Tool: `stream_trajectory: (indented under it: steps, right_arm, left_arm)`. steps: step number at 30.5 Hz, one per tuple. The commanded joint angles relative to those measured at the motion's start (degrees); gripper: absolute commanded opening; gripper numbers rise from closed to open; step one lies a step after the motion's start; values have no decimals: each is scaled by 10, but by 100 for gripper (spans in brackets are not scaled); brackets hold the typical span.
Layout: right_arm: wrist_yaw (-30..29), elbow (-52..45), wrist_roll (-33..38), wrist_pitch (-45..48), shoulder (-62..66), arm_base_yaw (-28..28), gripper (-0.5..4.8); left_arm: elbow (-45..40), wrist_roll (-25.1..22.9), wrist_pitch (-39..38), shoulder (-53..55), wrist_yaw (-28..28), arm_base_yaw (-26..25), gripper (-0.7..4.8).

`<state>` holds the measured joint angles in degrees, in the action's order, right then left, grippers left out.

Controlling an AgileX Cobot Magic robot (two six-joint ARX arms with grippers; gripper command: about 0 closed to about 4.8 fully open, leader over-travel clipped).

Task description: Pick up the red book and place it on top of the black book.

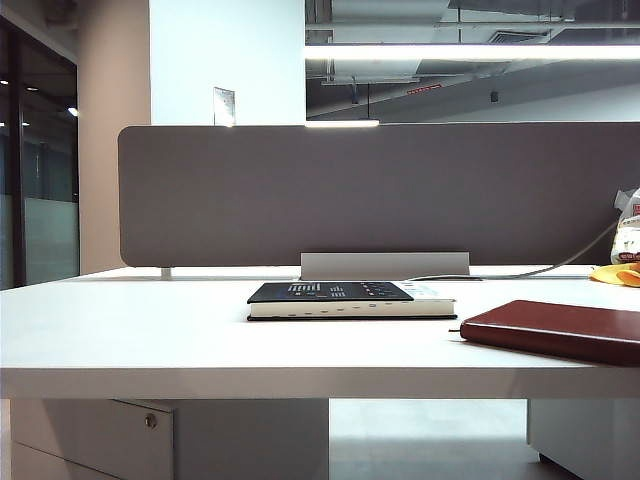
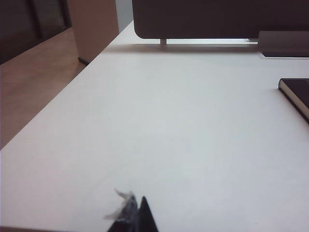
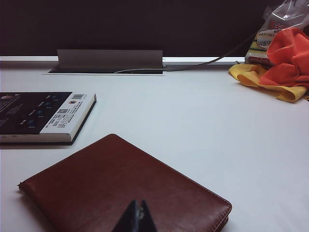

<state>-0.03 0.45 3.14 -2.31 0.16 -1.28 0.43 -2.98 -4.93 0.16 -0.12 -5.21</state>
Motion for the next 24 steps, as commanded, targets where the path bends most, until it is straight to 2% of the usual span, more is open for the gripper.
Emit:
stream_trajectory:
  steps: [1, 7, 10, 15, 20, 24]
  right_arm:
    - [-2, -2, 35, 12, 0, 0, -5]
    - [-1, -2, 47, 9, 0, 0, -4]
    - [-1, -2, 47, 8, 0, 0, -4]
    - [0, -2, 46, 8, 0, 0, 5]
    - [-1, -2, 43, -2, 0, 0, 114]
    - [-1, -2, 45, -19, 0, 0, 127]
  left_arm:
    - [0, 9, 10, 0, 4, 0, -5]
    - [0, 154, 9, 0, 5, 0, -5]
    - [0, 197, 7, 0, 20, 0, -5]
    - [0, 208, 5, 0, 55, 0, -5]
    - [0, 212, -41, 0, 65, 0, 12]
    - [0, 210, -50, 3, 90, 0, 28]
